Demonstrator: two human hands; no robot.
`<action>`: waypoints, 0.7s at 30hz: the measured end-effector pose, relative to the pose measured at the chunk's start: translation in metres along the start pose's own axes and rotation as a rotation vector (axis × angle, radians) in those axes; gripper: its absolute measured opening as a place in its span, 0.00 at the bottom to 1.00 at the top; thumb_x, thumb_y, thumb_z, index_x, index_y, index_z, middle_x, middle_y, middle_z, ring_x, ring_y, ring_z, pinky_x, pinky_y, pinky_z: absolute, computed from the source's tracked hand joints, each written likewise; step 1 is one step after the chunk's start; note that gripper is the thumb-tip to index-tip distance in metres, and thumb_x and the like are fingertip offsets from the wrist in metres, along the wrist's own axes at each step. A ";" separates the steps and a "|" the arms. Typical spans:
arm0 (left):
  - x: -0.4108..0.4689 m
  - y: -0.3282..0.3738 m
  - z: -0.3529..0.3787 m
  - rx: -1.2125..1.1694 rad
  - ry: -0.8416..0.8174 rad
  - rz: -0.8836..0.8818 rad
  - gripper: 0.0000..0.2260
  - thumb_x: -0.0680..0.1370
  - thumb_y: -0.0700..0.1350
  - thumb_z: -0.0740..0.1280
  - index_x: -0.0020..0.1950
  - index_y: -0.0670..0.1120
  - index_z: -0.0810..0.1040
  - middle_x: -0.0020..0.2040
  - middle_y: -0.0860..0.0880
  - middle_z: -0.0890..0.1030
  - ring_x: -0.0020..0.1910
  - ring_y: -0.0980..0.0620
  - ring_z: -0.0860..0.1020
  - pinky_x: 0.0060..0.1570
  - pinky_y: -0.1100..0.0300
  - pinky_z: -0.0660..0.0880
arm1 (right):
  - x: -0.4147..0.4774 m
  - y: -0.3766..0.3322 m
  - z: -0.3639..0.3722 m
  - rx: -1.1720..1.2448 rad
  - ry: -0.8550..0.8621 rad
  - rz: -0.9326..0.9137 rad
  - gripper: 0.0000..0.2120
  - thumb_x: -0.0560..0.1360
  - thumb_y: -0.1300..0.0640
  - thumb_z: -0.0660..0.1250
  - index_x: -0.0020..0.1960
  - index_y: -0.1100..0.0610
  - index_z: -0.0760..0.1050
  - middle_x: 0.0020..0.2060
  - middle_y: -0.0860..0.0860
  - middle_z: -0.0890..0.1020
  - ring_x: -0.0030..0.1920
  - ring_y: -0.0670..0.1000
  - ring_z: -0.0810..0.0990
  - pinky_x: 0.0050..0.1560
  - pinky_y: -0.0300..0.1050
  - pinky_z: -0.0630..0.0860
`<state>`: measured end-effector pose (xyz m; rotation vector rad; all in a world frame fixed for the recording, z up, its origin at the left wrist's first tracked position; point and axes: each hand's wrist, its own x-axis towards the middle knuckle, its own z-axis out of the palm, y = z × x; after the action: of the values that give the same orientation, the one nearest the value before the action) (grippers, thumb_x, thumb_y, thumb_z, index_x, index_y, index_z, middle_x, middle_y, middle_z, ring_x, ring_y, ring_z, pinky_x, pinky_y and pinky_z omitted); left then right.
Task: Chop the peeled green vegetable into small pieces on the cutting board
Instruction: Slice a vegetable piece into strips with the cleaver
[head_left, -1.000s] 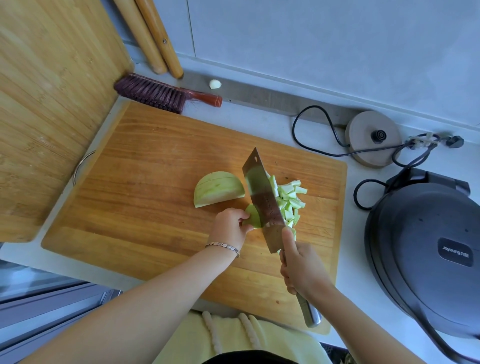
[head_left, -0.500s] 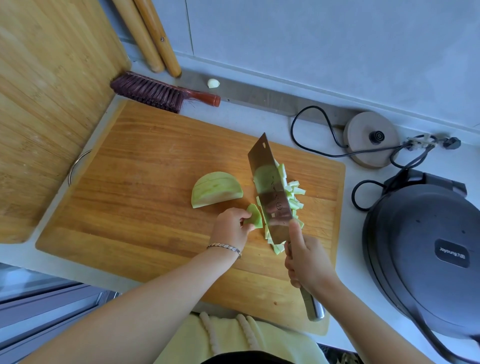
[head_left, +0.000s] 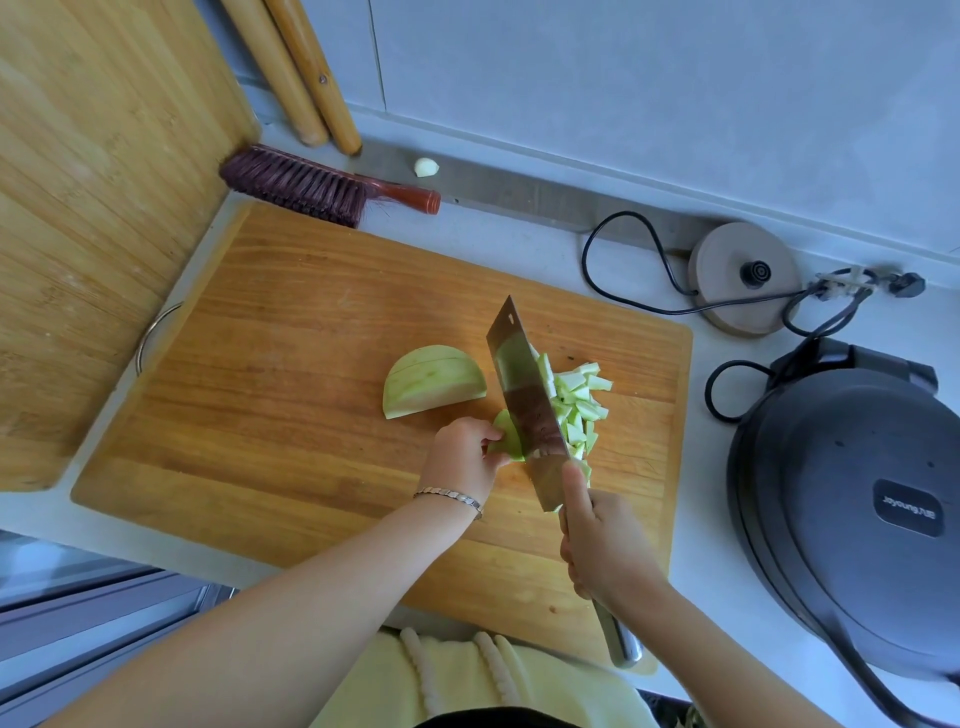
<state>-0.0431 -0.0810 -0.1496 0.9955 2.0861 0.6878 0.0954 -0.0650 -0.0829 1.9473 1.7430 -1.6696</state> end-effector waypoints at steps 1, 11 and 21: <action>0.001 0.000 0.000 0.003 0.000 -0.005 0.13 0.71 0.42 0.72 0.55 0.42 0.80 0.54 0.46 0.81 0.52 0.50 0.79 0.55 0.60 0.74 | 0.002 0.001 0.002 0.004 -0.002 -0.003 0.25 0.77 0.38 0.48 0.30 0.55 0.60 0.22 0.48 0.63 0.22 0.48 0.61 0.27 0.42 0.61; 0.000 -0.001 0.000 -0.034 0.028 -0.014 0.11 0.71 0.41 0.72 0.52 0.41 0.81 0.52 0.45 0.82 0.51 0.49 0.79 0.52 0.60 0.74 | 0.023 0.016 0.019 0.131 0.034 0.049 0.25 0.78 0.39 0.51 0.30 0.55 0.61 0.20 0.48 0.63 0.21 0.47 0.61 0.24 0.40 0.60; -0.006 -0.004 0.002 -0.086 0.041 0.011 0.12 0.71 0.42 0.72 0.54 0.43 0.81 0.51 0.45 0.82 0.50 0.49 0.80 0.53 0.55 0.77 | 0.006 -0.003 -0.011 0.144 -0.020 0.010 0.26 0.78 0.39 0.50 0.31 0.57 0.61 0.18 0.47 0.63 0.19 0.47 0.60 0.22 0.38 0.61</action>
<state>-0.0402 -0.0876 -0.1516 0.9523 2.0693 0.8028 0.0993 -0.0529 -0.0813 1.9852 1.6459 -1.8529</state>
